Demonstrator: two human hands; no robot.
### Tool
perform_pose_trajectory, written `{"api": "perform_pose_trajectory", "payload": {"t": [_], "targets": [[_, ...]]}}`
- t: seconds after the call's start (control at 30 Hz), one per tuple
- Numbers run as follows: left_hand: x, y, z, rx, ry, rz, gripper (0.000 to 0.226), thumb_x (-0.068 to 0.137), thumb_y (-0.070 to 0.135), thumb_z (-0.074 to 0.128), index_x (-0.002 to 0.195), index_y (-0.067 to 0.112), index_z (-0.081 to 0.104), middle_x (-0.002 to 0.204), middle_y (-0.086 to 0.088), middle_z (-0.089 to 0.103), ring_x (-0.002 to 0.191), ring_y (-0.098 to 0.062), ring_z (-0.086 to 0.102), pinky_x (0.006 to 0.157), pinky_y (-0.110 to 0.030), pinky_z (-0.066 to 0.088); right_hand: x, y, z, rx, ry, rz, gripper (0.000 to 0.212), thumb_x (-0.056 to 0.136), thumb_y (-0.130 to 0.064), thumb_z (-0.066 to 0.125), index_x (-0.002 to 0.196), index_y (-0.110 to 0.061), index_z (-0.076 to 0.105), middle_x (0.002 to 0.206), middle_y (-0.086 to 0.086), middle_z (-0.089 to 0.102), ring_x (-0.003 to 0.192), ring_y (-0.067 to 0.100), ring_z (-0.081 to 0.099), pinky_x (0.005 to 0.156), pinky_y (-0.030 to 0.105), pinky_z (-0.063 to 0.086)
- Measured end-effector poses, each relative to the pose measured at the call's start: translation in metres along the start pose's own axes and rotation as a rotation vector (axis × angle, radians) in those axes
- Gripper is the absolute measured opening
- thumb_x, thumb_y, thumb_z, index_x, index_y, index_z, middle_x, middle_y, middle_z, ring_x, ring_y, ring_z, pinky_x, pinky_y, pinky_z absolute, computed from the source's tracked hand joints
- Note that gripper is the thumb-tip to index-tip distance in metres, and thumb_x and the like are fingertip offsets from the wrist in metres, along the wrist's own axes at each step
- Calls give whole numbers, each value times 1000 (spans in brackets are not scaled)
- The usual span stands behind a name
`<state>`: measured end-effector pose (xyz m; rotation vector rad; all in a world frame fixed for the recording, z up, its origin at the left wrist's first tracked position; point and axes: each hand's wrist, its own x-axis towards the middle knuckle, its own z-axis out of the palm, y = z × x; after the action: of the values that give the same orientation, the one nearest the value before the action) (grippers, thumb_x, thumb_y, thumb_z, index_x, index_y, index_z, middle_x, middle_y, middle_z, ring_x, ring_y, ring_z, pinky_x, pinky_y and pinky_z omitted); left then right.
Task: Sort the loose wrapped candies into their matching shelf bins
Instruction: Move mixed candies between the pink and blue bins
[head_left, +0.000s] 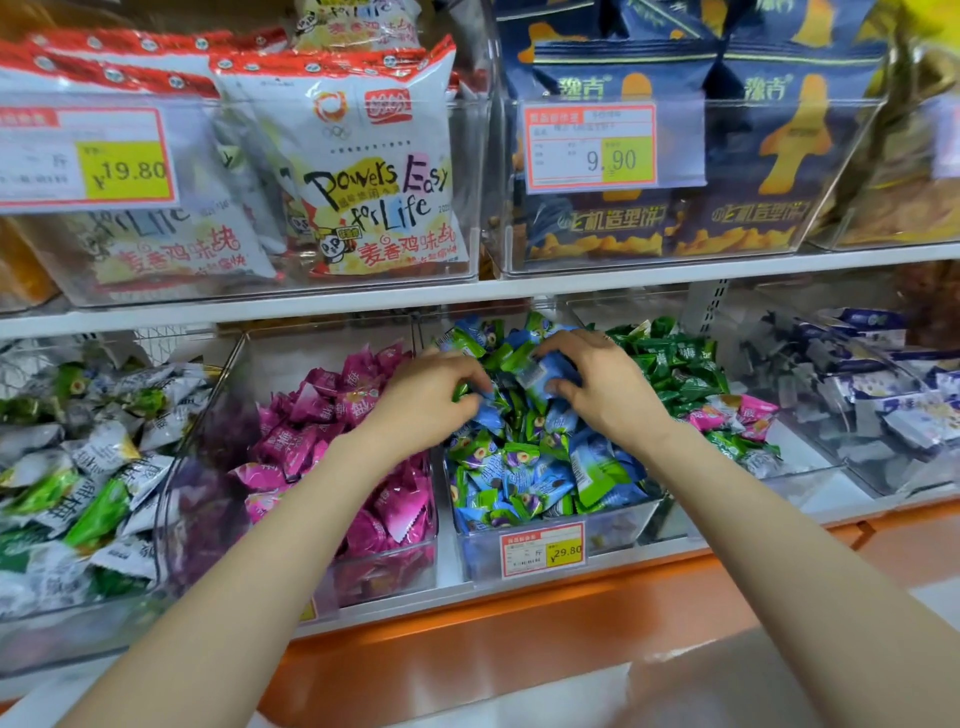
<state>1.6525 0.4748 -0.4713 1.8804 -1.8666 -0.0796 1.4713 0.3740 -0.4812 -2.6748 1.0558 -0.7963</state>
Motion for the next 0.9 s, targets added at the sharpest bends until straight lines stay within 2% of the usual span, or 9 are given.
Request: {"api": "perform_pose_trajectory", "payload": {"t": [0.17,0.27,0.33,0.43,0.57,0.67,0.73,0.9], "targets": [[1,8,20,134,-228,116,31,90,30,56,120,24,57,123,4,57,121,-18,41,100,-32,28,-2,2,-1,-26,42,4,29,87,-13,63,115,-11,57,115,11,58,106,32,51,76,37,41],[3,9,21,305,-332,127,33,93,39,50,124,28,53,120,5,59,120,-16,40,102,-33,23,-3,2,-3,-44,49,-2,31,88,-14,62,118,-13,57,117,10,57,109,31,50,77,37,42],[6,10,22,299,-287,113,30,94,38,49,121,28,55,114,5,62,116,-17,44,100,-32,25,-4,3,-6,-83,65,-12,32,87,-16,62,119,-15,59,117,8,59,110,29,51,78,35,41],[11,10,24,238,-173,94,27,93,34,52,117,24,59,116,3,59,115,-18,46,93,-32,31,-5,6,-11,-103,84,-31,32,85,-19,65,116,-15,62,114,7,63,109,29,51,81,34,39],[30,8,30,215,-261,-26,24,91,32,55,113,23,62,116,-2,54,115,-22,44,88,-33,39,-7,10,-12,-70,58,-24,33,86,-21,64,118,-19,61,119,2,61,113,25,47,79,34,42],[50,14,32,192,-294,-144,21,91,29,55,108,25,66,117,-1,61,111,-22,53,85,-34,49,-8,12,-13,-49,45,-22,34,86,-22,64,120,-20,60,120,1,60,113,24,46,79,33,41],[58,22,37,228,-288,-186,20,91,30,56,105,26,69,115,-1,63,107,-24,57,80,-30,50,-9,12,-15,-41,45,-19,34,86,-23,64,120,-21,61,121,0,60,114,23,46,80,33,41],[60,27,53,260,-295,-284,22,89,30,57,106,22,69,115,-4,64,102,-26,60,80,-31,51,-8,14,-17,-29,45,9,33,88,-23,63,120,-22,60,122,-1,59,114,22,47,79,32,42]]}}
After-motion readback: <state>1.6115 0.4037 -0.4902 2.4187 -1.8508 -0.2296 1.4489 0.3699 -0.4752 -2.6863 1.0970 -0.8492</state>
